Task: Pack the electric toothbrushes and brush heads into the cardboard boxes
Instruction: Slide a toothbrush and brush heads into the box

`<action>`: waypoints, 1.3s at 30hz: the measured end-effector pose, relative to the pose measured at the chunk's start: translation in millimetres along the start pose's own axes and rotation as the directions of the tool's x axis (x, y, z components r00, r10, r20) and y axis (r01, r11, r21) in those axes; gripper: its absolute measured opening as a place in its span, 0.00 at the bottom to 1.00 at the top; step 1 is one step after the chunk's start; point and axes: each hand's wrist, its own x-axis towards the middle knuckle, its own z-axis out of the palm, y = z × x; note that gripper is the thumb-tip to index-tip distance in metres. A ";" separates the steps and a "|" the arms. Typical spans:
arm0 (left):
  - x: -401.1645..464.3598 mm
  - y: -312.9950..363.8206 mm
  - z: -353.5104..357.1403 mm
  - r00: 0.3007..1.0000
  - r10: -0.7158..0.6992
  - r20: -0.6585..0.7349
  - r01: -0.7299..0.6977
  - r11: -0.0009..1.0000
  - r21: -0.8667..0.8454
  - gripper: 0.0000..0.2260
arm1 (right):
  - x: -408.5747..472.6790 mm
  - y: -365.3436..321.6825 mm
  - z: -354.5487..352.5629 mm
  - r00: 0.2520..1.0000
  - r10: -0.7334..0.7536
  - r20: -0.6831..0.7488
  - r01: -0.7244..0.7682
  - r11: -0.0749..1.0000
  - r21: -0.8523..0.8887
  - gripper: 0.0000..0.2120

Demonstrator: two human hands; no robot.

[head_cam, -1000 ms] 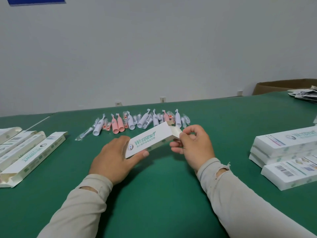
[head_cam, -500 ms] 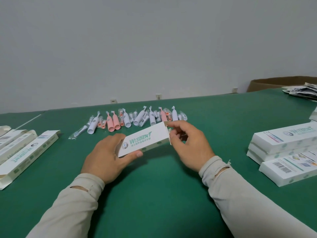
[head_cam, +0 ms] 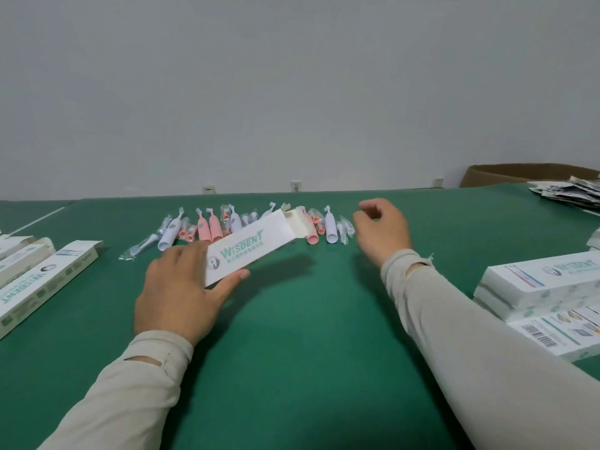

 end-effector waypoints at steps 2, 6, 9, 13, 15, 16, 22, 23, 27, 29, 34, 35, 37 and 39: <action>-2.3 2.5 1.7 1.000 -0.026 0.005 0.026 1.000 0.010 0.35 | 28.7 5.2 6.5 0.994 0.006 0.110 0.021 0.970 -0.244 0.18; -0.4 2.7 8.0 0.998 -0.068 -0.001 0.068 0.998 -0.015 0.36 | 66.4 14.1 36.4 0.909 0.062 0.412 0.158 0.863 -0.479 0.26; 1.0 1.1 9.5 0.995 -0.097 -0.007 0.096 0.993 -0.072 0.36 | 74.4 19.1 53.3 0.862 0.131 0.490 0.240 0.745 -0.622 0.22; 0.4 1.6 8.3 0.994 -0.107 -0.006 0.106 0.990 -0.096 0.36 | 72.7 29.1 56.6 0.920 0.070 0.386 0.253 0.646 -0.720 0.19; 0.4 1.6 8.4 0.994 -0.107 -0.006 0.106 0.989 -0.103 0.36 | 74.4 32.8 54.9 0.963 0.042 0.266 0.182 0.628 -0.757 0.19; 0.5 1.4 9.0 0.995 -0.101 -0.004 0.100 0.990 -0.105 0.36 | 74.8 34.0 54.2 0.969 0.042 0.244 0.172 0.596 -0.784 0.18; -0.8 2.9 10.5 0.996 -0.087 0.016 0.088 0.989 -0.119 0.39 | 77.0 38.4 54.6 0.964 0.190 0.188 0.051 0.560 -0.827 0.18; -0.8 3.3 10.2 0.996 -0.082 0.026 0.084 0.990 -0.115 0.40 | 76.3 37.1 54.3 0.961 0.201 0.191 0.058 0.526 -0.849 0.18; -1.9 4.4 9.4 0.997 -0.072 0.025 0.075 0.990 -0.118 0.40 | 60.1 30.0 45.6 0.956 0.224 0.188 0.063 0.469 -0.881 0.15; -3.3 5.9 7.9 0.996 -0.082 0.018 0.084 0.987 -0.137 0.40 | 35.4 23.3 33.3 0.957 0.211 0.199 0.083 0.455 -0.886 0.18; -5.8 4.9 4.0 0.997 -0.023 0.074 0.031 0.993 -0.117 0.37 | -54.6 5.8 4.0 0.965 0.125 0.229 0.147 0.463 -0.874 0.12; -6.6 3.5 3.3 0.997 0.003 0.080 0.006 0.993 -0.122 0.35 | -71.0 1.8 0.3 0.960 0.102 0.261 0.191 0.444 -0.875 0.12; -9.8 0.4 0.8 0.996 0.054 0.074 -0.042 0.986 -0.160 0.31 | -95.2 -7.3 -4.9 0.939 0.073 0.336 0.276 0.423 -0.863 0.12; -13.5 -2.1 -2.5 0.997 0.059 0.052 -0.047 0.978 -0.203 0.28 | -107.5 -16.5 -8.3 0.924 0.040 0.381 0.328 0.428 -0.842 0.13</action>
